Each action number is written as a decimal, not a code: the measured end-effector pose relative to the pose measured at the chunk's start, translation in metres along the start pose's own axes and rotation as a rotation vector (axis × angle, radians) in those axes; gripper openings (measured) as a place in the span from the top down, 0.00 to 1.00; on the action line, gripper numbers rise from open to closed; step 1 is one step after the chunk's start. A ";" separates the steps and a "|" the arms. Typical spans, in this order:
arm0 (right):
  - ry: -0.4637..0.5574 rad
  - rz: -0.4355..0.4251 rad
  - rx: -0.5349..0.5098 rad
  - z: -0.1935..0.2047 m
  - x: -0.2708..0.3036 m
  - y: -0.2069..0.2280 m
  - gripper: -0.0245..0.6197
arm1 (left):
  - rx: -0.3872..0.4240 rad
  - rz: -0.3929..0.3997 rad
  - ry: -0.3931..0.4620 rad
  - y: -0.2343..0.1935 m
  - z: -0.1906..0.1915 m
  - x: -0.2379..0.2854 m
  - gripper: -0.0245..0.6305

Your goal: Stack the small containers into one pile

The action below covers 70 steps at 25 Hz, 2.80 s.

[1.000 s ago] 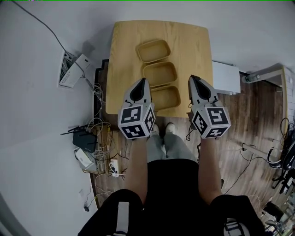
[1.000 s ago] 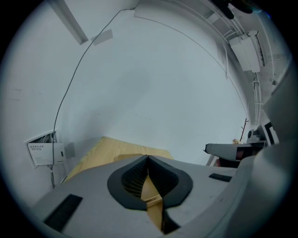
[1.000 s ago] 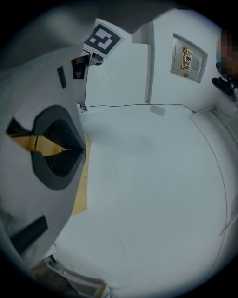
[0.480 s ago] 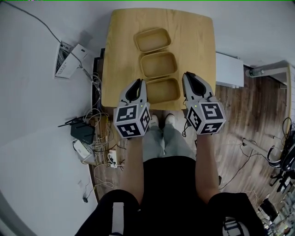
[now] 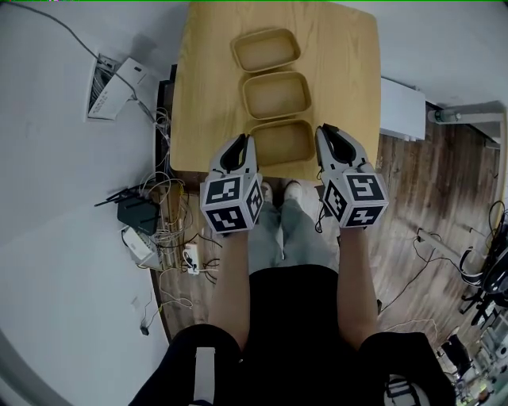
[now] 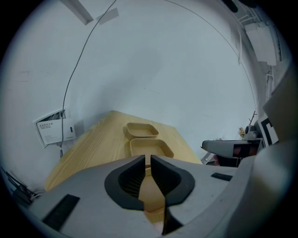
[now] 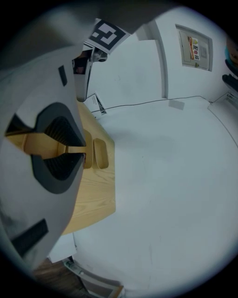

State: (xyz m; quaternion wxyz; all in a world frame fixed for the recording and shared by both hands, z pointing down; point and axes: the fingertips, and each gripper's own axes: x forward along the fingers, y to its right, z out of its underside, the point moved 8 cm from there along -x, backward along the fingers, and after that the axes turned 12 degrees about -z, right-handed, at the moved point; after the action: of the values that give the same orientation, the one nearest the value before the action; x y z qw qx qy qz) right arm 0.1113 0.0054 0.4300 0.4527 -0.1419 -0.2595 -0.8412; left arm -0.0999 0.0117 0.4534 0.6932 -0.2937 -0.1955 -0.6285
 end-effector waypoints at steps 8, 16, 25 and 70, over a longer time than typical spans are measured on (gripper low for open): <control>-0.082 0.024 0.030 0.030 0.011 0.010 0.89 | -0.013 -0.019 -0.062 -0.007 0.028 0.012 0.89; -0.152 0.030 0.060 0.057 0.023 0.020 0.89 | -0.011 -0.048 -0.134 -0.010 0.055 0.027 0.89; -0.234 0.042 0.086 0.081 0.033 0.027 0.89 | 0.028 -0.065 -0.193 -0.012 0.070 0.039 0.77; -0.090 0.016 0.068 0.021 -0.011 0.027 0.89 | 0.040 -0.061 -0.019 0.033 0.003 -0.010 0.88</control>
State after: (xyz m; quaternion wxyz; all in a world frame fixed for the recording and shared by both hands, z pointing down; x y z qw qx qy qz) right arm 0.1396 0.0128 0.4505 0.4517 -0.1661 -0.3069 -0.8211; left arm -0.0689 0.0225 0.4437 0.6776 -0.2799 -0.2235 -0.6423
